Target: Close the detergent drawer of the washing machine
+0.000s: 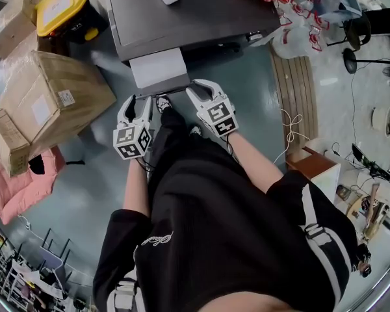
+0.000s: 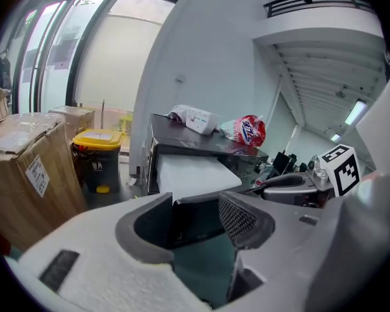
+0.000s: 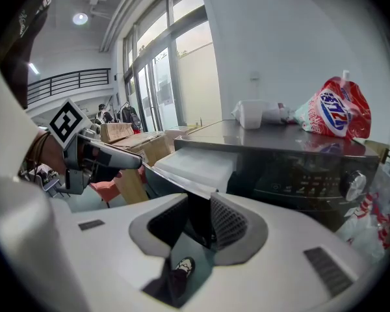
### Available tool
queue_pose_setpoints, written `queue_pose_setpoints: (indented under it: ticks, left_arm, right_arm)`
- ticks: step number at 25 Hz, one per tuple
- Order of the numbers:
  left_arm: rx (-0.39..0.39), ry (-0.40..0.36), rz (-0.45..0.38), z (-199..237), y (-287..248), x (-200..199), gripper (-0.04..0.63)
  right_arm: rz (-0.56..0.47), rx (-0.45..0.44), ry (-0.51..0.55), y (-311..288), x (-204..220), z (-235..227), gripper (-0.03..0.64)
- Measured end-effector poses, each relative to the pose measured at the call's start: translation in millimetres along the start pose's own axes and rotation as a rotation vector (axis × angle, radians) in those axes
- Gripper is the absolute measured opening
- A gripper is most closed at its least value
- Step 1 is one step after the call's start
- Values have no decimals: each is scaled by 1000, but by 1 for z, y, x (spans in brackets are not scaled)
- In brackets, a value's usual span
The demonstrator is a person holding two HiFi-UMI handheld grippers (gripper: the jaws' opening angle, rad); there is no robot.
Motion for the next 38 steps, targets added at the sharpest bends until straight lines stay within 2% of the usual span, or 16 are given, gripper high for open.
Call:
queue_pose_setpoints:
  ticks: [7,18,23,29,33,38]
  left_arm:
    - [9,-11,7,6,-6,-6,229]
    - [29,-27,25,16,-19,-21,221]
    - [59,-37,58,19,-22,-25,221]
    - [106,-104,106,21,-27,-32,213]
    - [80,-107,106,17,-26,-30,215]
    - [22,-90,70,14,-26,-28,221]
  right_arm:
    - [-25,22,7,-6,-9,-4,112]
    - [0,24,-7,-19,-17,-12,112]
    - [13,41,-12,-21,-20,-12,112]
    - [8,60,-9,-21,-20,-11,110]
    - [12,31,5,-20,-19,-12,112]
    - [-4,40,2,-22,-19,-13,112]
Point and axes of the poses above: the fingertips, and each gripper's own axes: y backward along the fingers, z to its left, x out of its underside, the point moved 9 cm from there along y, backward along the fingers, and after that the axes turned 1 degree about x, right-handed, at the moved point
